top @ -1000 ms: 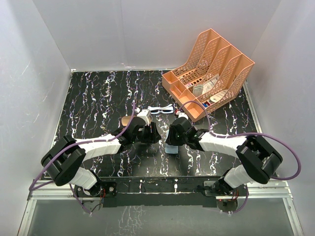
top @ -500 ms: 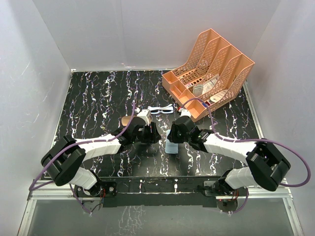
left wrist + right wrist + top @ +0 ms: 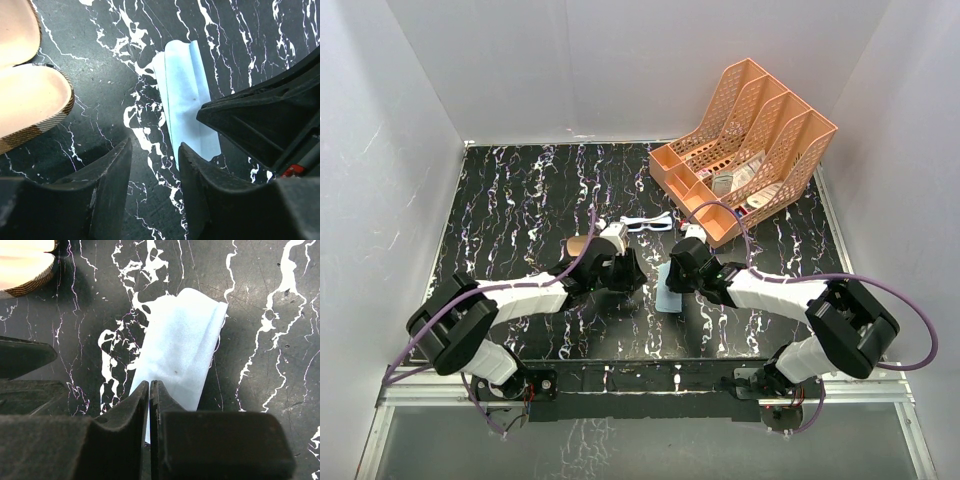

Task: Organize the sunglasses
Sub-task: Adjust the glasses cleaning cloth at the center of the board.

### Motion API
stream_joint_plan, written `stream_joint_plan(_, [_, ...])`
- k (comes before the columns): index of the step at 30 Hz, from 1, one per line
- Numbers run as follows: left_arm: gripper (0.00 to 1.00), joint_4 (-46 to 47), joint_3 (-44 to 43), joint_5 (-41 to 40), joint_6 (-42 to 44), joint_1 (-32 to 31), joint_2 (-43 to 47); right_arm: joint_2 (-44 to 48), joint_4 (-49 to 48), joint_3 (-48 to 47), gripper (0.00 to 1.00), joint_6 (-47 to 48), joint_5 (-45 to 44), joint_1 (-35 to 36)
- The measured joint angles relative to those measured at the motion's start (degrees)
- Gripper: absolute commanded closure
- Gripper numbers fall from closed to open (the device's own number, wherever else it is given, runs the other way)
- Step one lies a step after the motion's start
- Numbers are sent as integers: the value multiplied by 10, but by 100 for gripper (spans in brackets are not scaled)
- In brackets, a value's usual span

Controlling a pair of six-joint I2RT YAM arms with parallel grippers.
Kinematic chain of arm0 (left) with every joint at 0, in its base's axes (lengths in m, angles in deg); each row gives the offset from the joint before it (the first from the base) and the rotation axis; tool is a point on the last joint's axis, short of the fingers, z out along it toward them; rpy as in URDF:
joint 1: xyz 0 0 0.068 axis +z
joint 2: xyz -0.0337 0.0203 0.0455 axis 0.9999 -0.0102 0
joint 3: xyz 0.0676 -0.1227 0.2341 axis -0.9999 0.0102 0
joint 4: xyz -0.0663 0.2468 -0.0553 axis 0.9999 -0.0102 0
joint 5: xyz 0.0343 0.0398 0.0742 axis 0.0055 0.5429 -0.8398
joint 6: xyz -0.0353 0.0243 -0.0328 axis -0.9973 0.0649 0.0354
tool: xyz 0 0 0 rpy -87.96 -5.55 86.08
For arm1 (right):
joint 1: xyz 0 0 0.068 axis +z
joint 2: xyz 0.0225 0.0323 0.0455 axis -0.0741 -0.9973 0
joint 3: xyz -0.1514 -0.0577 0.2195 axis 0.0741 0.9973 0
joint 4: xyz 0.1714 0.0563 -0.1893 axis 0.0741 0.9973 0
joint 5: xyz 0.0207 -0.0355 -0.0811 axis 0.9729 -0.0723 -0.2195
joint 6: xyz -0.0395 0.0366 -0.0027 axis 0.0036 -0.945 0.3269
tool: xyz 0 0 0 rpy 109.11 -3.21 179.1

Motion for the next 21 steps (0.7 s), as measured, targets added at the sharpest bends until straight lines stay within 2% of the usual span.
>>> stream_joint_plan(4, [84,14,-1,14,0,0,-27,-1,-1,0,96,0,4,0])
stream_joint_plan(6, [91,14,-1,22,-1,0,-40,-1,-1,0,95,0,7,0])
stream_joint_plan(15, [88,21,-4,41,-2,-13,-55,0,-2,3,95,-1,23,0])
stream_joint_plan(21, [88,21,-8,28,-2,-48,-55,0,-12,10,95,0,27,0])
